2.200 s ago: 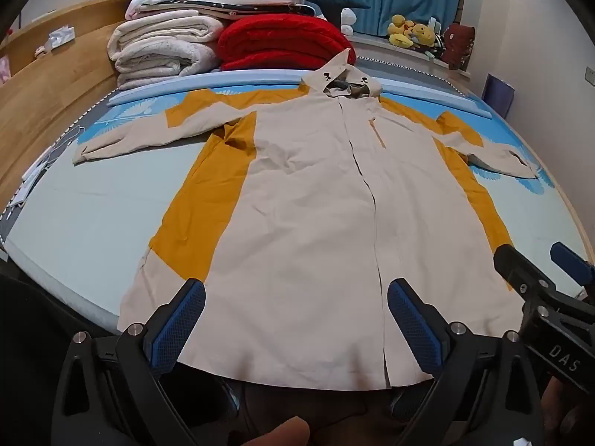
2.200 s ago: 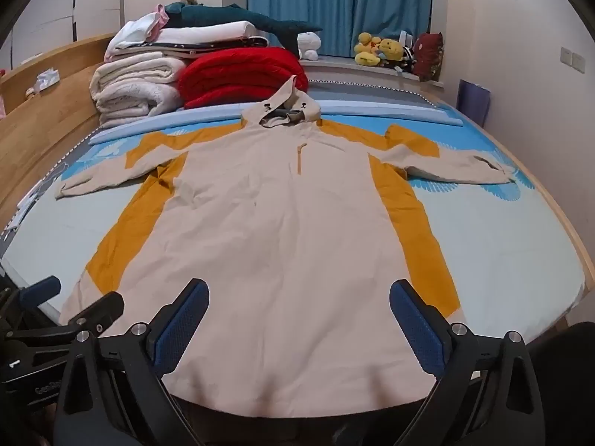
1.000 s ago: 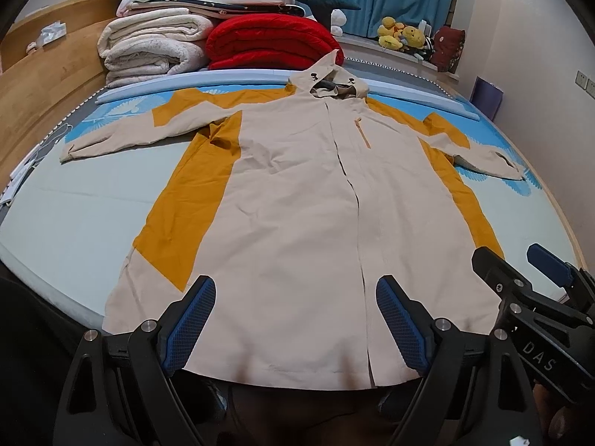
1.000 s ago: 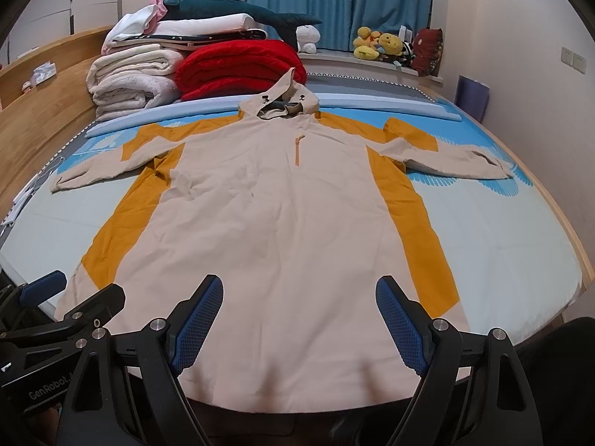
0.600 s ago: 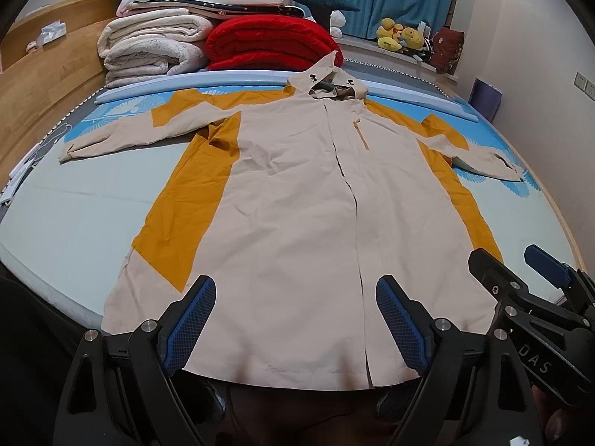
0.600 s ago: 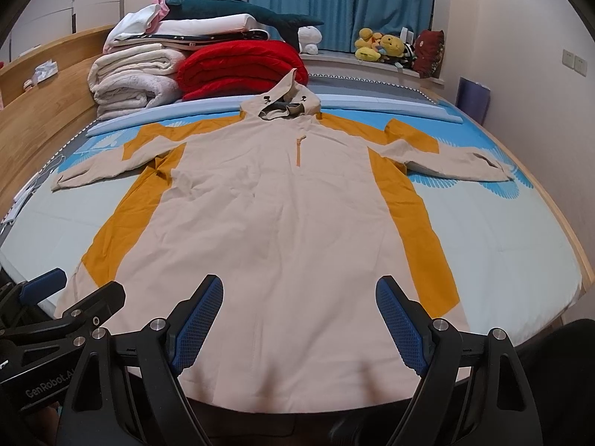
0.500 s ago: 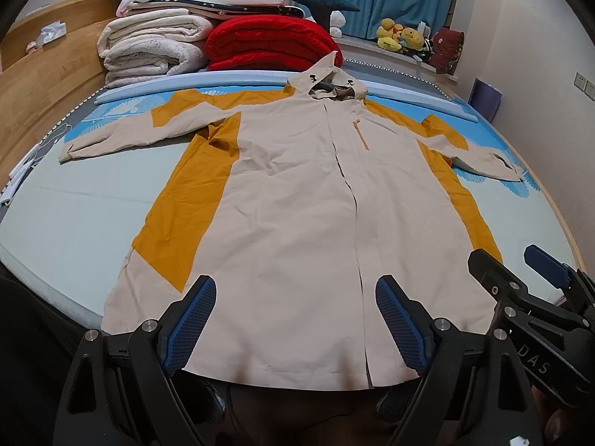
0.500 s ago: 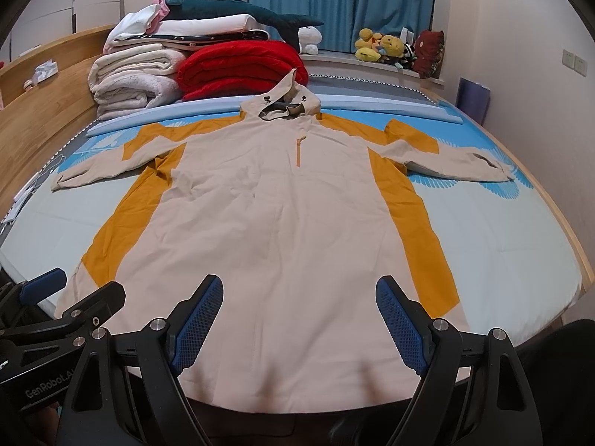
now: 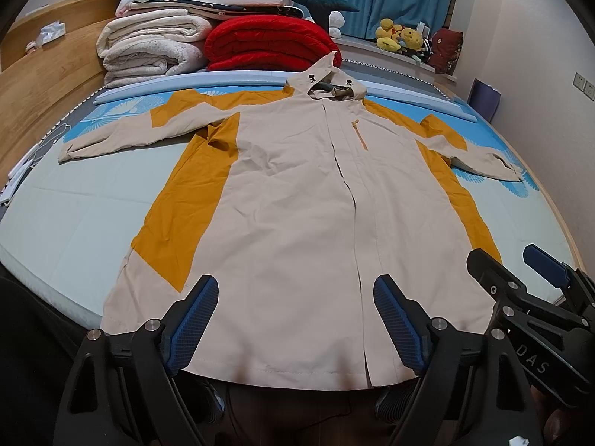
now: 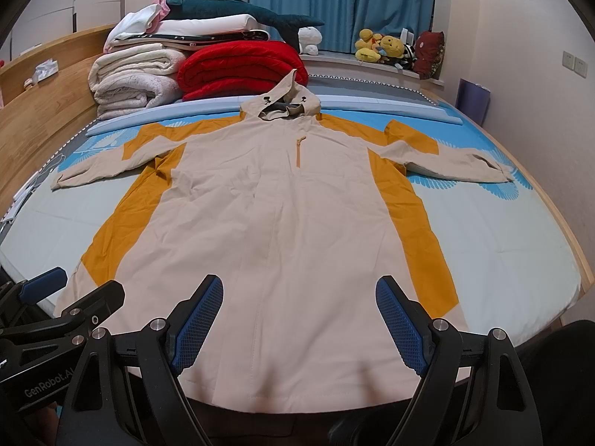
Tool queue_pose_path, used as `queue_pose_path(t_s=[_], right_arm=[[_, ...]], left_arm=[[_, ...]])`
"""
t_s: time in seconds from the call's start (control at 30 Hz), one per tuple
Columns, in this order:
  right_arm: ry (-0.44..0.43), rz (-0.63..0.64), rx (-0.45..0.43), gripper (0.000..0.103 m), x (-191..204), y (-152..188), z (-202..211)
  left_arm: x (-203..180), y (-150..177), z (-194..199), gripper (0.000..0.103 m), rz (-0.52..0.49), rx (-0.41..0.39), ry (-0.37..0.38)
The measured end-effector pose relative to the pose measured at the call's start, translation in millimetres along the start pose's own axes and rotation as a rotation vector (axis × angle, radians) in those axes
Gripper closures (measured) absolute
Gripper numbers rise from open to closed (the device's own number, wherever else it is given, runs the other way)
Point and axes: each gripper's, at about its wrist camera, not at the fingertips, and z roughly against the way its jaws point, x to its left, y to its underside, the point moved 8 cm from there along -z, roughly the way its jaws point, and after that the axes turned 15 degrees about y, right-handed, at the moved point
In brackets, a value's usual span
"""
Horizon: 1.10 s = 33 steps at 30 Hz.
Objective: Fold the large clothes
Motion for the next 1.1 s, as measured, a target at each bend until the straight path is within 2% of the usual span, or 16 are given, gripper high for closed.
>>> queue_pose_path(t_s=[0.93, 1.1], right_arm=[[0.000, 0.001, 0.000, 0.019, 0.7, 0.7, 0.0], [-0.002, 0.001, 0.001, 0.019, 0.8, 0.8, -0.3]], left_arm=[[0.9, 0.6, 0.2, 0.024, 0.002, -0.001, 0.003], [0.8, -1.8, 1.5, 0.028, 0.002, -0.012, 0.004]])
